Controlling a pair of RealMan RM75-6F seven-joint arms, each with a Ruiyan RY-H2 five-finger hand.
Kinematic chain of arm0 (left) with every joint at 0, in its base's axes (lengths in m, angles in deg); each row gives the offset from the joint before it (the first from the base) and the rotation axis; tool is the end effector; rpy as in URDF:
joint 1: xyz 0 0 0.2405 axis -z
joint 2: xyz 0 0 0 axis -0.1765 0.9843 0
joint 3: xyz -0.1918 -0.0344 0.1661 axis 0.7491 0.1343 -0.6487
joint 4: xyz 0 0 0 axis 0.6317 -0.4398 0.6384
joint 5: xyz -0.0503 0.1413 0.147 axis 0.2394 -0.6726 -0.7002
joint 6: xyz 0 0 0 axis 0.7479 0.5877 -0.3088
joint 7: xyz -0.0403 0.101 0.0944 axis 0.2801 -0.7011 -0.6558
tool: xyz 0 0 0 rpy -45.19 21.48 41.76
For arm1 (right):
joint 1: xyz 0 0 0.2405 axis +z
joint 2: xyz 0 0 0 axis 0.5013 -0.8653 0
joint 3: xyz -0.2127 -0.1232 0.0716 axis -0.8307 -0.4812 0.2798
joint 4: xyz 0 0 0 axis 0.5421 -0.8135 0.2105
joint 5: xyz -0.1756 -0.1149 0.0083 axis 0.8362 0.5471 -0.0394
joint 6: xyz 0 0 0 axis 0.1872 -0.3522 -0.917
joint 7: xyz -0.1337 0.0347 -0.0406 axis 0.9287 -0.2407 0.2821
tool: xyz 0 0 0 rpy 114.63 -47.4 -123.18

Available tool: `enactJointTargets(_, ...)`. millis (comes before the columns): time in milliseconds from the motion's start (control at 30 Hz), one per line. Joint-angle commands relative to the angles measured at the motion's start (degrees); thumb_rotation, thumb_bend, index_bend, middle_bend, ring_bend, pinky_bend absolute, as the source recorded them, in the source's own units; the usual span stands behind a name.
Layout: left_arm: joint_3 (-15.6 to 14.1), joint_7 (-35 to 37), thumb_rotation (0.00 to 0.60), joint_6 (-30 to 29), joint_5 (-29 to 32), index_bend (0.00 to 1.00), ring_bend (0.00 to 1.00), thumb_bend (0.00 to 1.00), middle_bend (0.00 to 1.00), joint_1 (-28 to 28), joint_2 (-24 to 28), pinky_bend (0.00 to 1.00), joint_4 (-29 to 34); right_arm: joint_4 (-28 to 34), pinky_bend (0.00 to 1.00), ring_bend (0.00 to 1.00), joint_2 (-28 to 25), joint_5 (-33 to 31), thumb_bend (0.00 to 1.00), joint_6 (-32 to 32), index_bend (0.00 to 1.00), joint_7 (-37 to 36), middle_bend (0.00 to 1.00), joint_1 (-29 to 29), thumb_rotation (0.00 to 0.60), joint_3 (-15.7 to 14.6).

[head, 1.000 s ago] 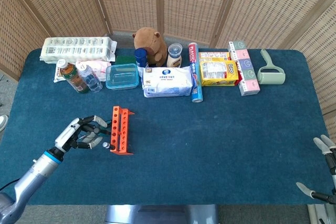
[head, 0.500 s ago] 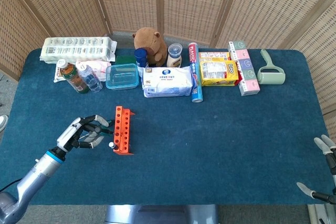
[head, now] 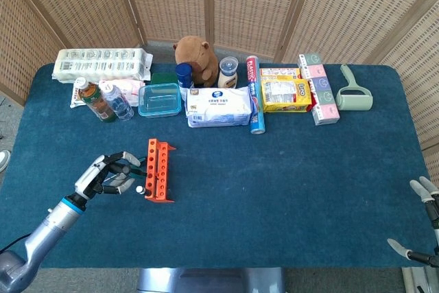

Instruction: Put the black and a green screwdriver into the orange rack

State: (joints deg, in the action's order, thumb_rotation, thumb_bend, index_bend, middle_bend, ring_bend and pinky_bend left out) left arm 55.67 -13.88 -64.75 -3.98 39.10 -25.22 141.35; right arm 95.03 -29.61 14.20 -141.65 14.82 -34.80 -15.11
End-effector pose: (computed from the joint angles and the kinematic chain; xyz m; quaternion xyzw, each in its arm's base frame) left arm -0.2317 0.2740 0.0571 -0.4444 -0.7017 -0.5500 0.0876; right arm -0.2789 -0.1128 0.2310 0.5302 -0.4874 0.4385 0.5376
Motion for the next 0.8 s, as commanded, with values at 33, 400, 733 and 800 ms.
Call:
enactJointTargets(33, -0.11, 0.04, 0.600, 0.40, 0.09, 0.43, 0.73, 0.63, 0.81, 0.24, -0.07, 0.85, -0.09, -0.01, 0.00, 0.01, 0.01, -0.03, 0.03, -0.01, 0.00, -0.02, 0.00, 0.02, 0.600, 0.03)
enactJointTargets(400, 0.03, -1.26, 0.600, 0.66, 0.37, 0.43, 0.70, 0.63, 0.79, 0.78, 0.03, 0.84, 1.19, 0.10, 0.00, 0.01, -0.11, 0.16, 0.03, 0.14, 0.00, -0.07, 0.00, 0.03, 0.600, -0.12)
enactJointTargets(733, -0.14, -1.45, 0.600, 0.51, 0.62, 0.43, 0.68, 0.58, 0.76, 0.66, -0.34, 0.83, 0.82, 0.02, 0.00, 0.01, -0.13, 0.21, 0.03, -0.01, 0.00, -0.24, 0.00, -0.04, 0.600, -0.15)
enactJointTargets(800, -0.10, -1.95, 0.600, 0.52, 0.81, 0.43, 0.67, 0.54, 0.75, 0.60, -0.33, 0.83, 0.73, 0.03, 0.00, 0.01, -0.14, 0.22, 0.04, 0.04, 0.00, -0.25, 0.00, -0.02, 0.600, -0.16)
